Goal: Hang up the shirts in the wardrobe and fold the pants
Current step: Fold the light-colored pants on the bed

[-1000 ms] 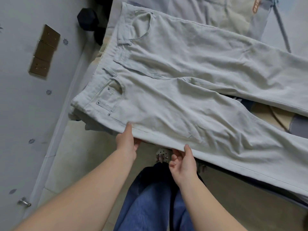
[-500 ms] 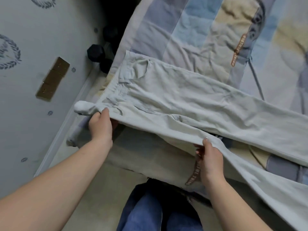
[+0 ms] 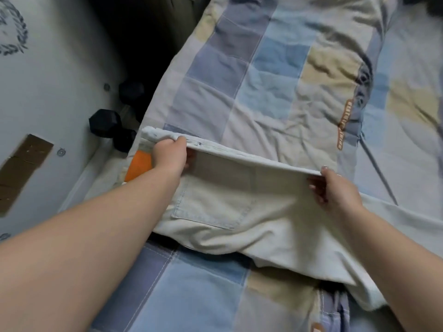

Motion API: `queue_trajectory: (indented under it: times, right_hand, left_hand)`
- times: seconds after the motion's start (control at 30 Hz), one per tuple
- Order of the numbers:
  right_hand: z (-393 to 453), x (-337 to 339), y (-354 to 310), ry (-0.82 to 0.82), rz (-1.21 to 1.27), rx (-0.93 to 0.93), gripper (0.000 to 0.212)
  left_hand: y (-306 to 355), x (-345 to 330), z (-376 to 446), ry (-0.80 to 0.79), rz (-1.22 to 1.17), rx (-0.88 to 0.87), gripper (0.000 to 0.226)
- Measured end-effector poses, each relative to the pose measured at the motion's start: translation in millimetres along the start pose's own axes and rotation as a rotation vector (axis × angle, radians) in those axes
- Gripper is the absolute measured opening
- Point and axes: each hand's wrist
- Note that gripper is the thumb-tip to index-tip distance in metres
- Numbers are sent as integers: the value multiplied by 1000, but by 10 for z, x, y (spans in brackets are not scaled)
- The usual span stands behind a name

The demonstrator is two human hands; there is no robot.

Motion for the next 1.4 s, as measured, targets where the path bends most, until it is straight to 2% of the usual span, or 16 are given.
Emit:
queue_trajectory:
  times: [0.17,0.27,0.37,0.47,0.53,0.63,0.73,0.83,1.0,1.1,1.2,1.33,1.4]
  right_hand:
    - [381,-187,99,1,-68,-45,26]
    - [433,-278,206,-208,-135,-100,21]
    - [389,-294,250,-368,-240,-47,35]
    - [258,-183,206,-372,-257,20,26]
    - [100,14,197,-343,-203,41,19]
    - [-163,483,267,-337,-176,77,19]
    - [-337,1169,399,-267,-254,107,21]
    - [-418,1960,544,-184,-300,84,30]
    - [-413,3434,793,-75,-348,71,23]
    - [-440,4211,961,-35,-374,44,23]
    - [-461,4959,1131,-51,-501,16,29]
    - [-530,5802,1405,-149,-751,-37,39]
    - [-531,6027,1528,-194,-852,-30,44]
  left_hand:
    - [-117,-233,323,-18,-34,20,20]
    - [-151,-326,420,-47,-50,31,25]
    - [-182,-359,393,-77,91,-27,42]
    - [-190,-349,211,-23,307,-170,42]
    - [-193,-377,11,9,396,-281,35]
    - [-203,-513,-388,-19,468,-425,29]
    - [-232,-813,-929,-140,490,-500,26]
    - [-381,-1198,-1566,-308,434,-490,24]
    - [-901,-1884,-2724,-492,443,-407,27]
    - [-1284,-2242,-3333,-520,401,-312,25]
    - [-1690,-2575,-3987,-528,420,-214,28]
    - [-2283,-3008,-4807,-614,463,88,15]
    - [-2502,-3141,-5076,-614,404,279,17]
Point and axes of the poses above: each hand's wrist, its own z-axis towards the middle knuckle, its own x-axis out of the back of the hand, y = z × x, and after that the axes turned 9 degrees about z, right-handed
